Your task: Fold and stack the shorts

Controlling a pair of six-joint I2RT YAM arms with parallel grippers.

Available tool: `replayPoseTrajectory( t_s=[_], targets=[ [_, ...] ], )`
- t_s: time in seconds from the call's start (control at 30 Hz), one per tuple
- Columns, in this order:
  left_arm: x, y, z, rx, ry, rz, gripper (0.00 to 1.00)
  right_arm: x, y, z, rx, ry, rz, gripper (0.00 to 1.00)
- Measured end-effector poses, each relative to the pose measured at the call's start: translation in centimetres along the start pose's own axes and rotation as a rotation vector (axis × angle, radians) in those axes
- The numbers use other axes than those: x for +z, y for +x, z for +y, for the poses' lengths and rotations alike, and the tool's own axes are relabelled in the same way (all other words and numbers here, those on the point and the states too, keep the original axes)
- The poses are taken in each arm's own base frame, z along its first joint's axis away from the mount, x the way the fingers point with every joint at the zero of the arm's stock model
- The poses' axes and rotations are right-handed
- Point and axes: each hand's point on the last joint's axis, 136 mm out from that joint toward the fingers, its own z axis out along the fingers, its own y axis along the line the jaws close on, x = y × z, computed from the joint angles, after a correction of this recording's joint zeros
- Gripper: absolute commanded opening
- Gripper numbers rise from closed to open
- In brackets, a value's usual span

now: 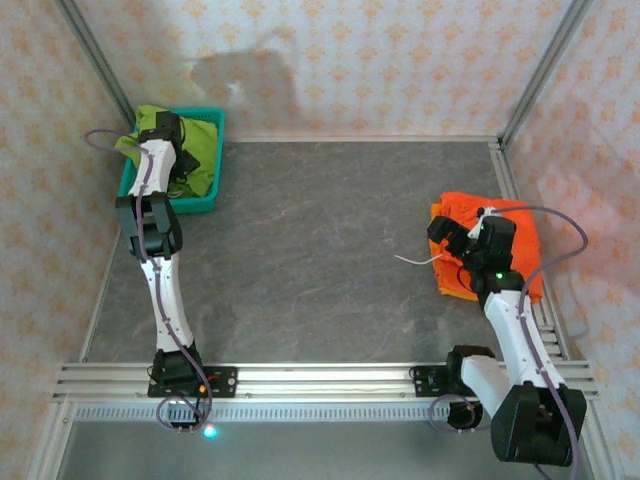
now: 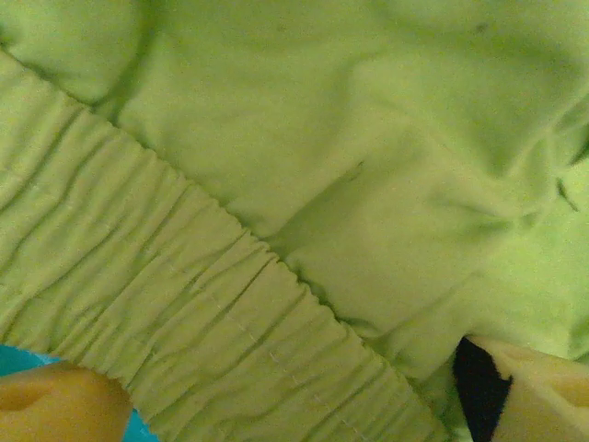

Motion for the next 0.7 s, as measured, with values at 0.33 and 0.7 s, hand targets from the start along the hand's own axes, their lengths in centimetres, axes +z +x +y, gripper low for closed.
replayPoseTrajectory(
  t_s=[0.33,0.7],
  targets=[
    [1.3,1.3,0.3,0.01,-0.038,0.039,0.24,0.3,0.1,0.2,0.003,-0.009,0.018,0.99],
    [-5.0,-1.1,-1.5,0.019,0.105,-0.015,0.0,-0.4,-0.4,0.8,-0.004,-0.033,-0.01,0.99]
  ],
)
